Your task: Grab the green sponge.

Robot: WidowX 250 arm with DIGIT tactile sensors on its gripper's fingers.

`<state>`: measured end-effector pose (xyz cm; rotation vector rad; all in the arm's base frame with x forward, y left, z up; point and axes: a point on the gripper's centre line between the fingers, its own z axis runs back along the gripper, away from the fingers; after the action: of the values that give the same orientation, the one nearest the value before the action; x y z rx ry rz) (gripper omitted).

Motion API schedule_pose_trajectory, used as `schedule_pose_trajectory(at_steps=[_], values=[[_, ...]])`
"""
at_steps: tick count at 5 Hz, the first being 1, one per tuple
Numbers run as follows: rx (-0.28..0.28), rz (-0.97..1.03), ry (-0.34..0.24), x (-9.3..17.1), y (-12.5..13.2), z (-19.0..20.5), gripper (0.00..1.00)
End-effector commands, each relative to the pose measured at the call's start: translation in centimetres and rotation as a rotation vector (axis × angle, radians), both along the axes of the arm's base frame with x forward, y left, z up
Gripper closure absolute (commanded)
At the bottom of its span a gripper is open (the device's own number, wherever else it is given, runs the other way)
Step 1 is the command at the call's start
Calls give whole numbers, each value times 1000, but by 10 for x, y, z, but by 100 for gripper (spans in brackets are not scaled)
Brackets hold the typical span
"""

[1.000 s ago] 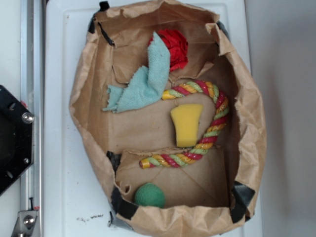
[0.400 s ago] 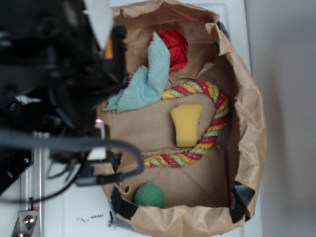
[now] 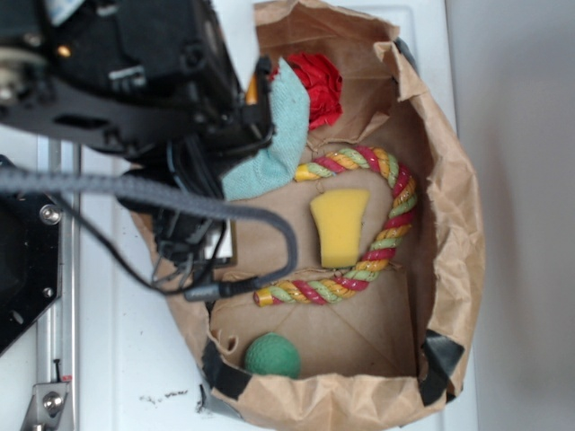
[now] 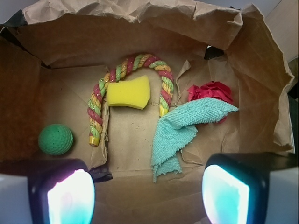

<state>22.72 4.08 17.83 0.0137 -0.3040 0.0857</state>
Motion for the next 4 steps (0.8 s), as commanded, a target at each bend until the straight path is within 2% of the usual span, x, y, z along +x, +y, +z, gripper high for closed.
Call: schedule_pose_trajectory(at_steps=[1,2,3,4], values=[[4,22,-35,2,6,11,0],[4,22,-35,2,6,11,0],[2,37,-37,25,-1,-16,0],[61,-104,-68,46,-20,-22,0]])
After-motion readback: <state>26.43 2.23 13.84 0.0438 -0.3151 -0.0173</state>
